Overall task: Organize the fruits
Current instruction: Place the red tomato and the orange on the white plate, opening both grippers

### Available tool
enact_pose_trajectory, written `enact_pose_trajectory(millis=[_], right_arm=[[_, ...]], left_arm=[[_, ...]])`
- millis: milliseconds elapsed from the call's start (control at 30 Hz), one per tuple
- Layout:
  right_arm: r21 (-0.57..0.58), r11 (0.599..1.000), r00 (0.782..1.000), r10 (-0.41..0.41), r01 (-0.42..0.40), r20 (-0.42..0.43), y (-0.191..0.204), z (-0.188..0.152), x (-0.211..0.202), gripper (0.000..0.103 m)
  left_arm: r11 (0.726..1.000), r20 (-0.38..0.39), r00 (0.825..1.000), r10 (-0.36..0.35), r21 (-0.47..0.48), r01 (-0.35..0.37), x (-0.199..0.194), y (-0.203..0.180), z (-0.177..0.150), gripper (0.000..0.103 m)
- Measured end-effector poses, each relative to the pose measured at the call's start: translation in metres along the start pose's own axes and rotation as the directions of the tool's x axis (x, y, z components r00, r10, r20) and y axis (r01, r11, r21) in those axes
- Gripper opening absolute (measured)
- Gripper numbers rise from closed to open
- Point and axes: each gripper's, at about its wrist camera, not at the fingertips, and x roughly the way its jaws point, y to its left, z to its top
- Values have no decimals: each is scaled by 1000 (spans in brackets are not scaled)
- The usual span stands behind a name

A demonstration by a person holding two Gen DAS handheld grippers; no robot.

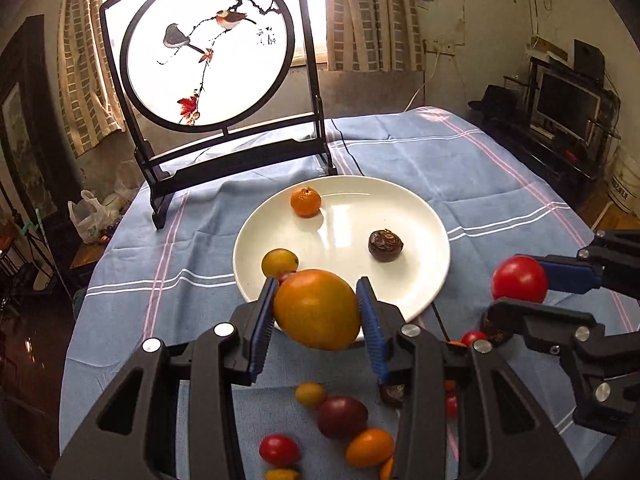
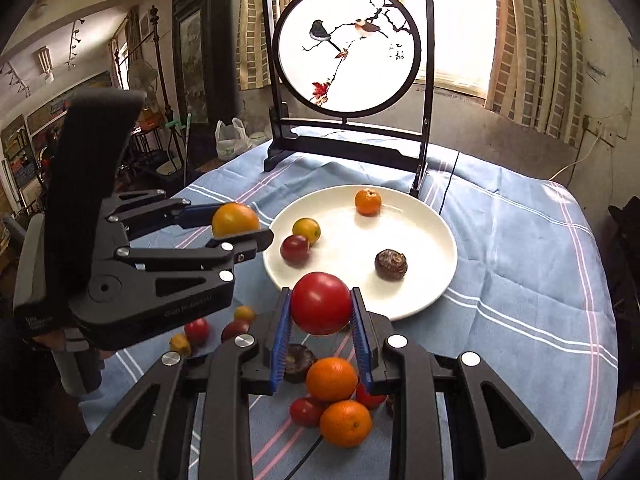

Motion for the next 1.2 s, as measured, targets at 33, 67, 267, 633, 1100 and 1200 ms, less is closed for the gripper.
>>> enact_pose_trajectory(millis=[33, 67, 267, 633, 1100, 1200], right_arm=[[2, 1000, 1000, -3, 3, 2, -2, 4, 3, 28], [5, 1000, 1000, -7, 7, 4, -5, 8, 6, 28], [19, 1000, 1000, -10, 11, -25, -17, 21, 32, 28], [42, 997, 992, -54, 59, -110, -41, 44, 95, 29], [101, 990, 987, -88, 102, -137, -60, 62, 140, 38], [100, 990, 990, -87, 98, -108, -58, 59, 115, 43]], left_arm=[[1000, -5, 1000, 5, 4, -5, 5, 0, 1, 39], [1000, -10, 1000, 10, 8, -10, 9, -1, 2, 39], [1000, -31, 999, 8, 27, -7, 28, -2, 6, 39], [997, -67, 997, 39, 64, -35, 71, -1, 13, 40], [996, -53, 997, 62, 67, -58, 89, 4, 19, 65], [997, -17, 999, 49, 52, -48, 72, 12, 17, 65]])
